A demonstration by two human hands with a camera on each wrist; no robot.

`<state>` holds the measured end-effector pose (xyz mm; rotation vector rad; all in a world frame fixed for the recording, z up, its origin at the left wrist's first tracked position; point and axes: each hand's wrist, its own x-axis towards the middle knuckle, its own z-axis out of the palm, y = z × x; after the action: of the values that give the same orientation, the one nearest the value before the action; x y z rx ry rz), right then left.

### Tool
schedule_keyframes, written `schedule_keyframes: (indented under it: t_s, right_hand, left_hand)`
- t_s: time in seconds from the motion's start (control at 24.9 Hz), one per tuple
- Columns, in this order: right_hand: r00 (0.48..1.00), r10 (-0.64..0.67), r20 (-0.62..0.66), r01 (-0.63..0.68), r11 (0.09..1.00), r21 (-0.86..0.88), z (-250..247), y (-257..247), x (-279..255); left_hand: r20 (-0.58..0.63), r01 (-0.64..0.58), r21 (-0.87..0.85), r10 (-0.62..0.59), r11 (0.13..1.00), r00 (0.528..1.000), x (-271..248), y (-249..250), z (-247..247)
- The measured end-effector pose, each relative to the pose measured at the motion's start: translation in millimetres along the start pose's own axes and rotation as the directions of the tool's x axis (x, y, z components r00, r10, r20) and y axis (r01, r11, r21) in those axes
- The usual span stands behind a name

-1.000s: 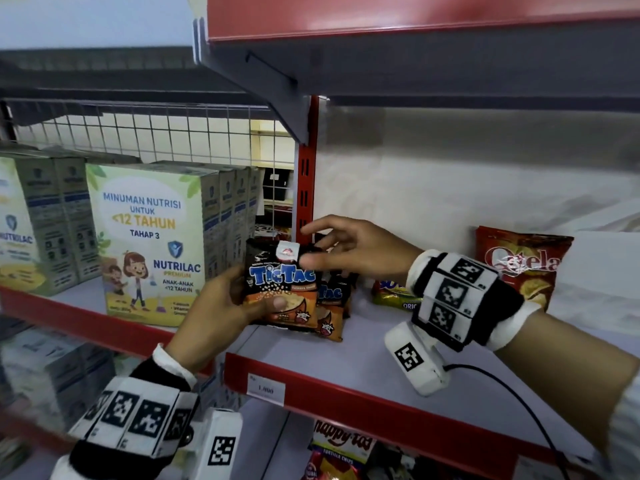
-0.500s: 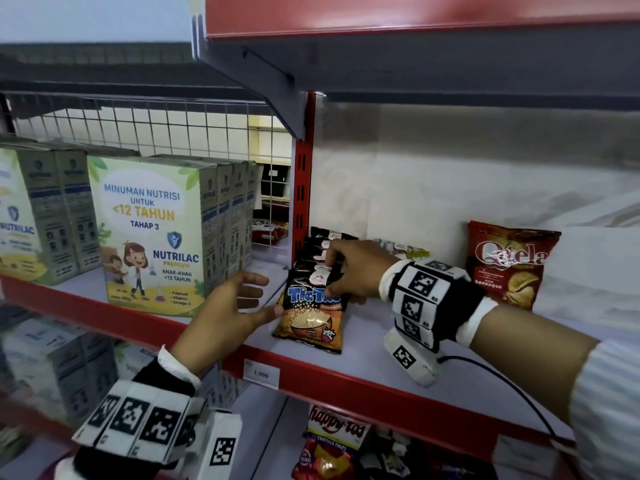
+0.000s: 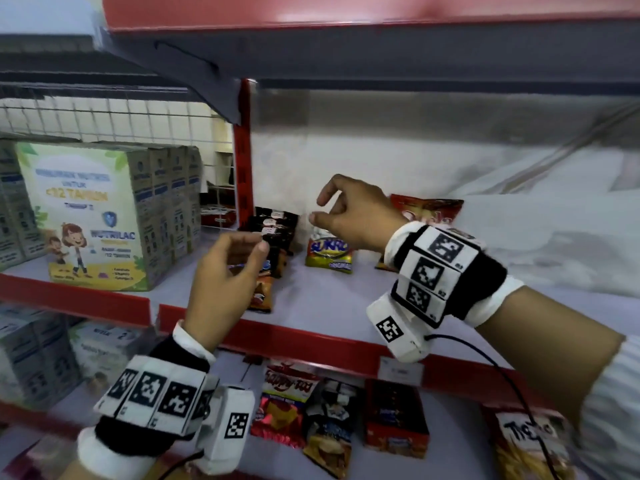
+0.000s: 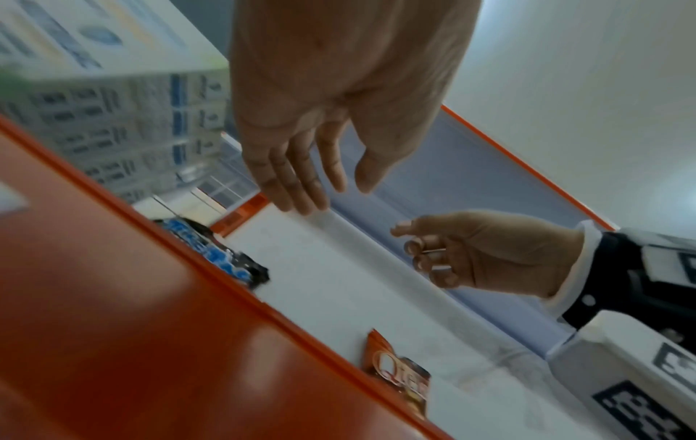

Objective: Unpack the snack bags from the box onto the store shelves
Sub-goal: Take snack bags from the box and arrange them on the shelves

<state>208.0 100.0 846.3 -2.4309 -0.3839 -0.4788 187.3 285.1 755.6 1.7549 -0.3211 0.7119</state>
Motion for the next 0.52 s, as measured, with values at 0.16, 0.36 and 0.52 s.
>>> schedule_keyframes:
  t_s: [0.16, 0.36, 0.52]
  right_hand:
    - [0.982, -0.031, -0.186, 0.042, 0.998, 0.057, -36, 40, -74]
    - [0.921, 0.036, -0.387, 0.04, 0.982, 0.187, -62, 112, -187]
    - [0.903, 0.06, -0.425, 0.087, 0.944, 0.317, -59, 165, -266]
  left_hand:
    - [0.033, -0.022, -0.103, 0.025, 0.994, 0.999, -36, 37, 66]
    - [0.078, 0.01, -0.229, 0.008, 0.973, 0.997, -111, 71, 147]
    - [0.08, -0.035, -0.271, 0.059, 0.962, 0.995, -184, 74, 192]
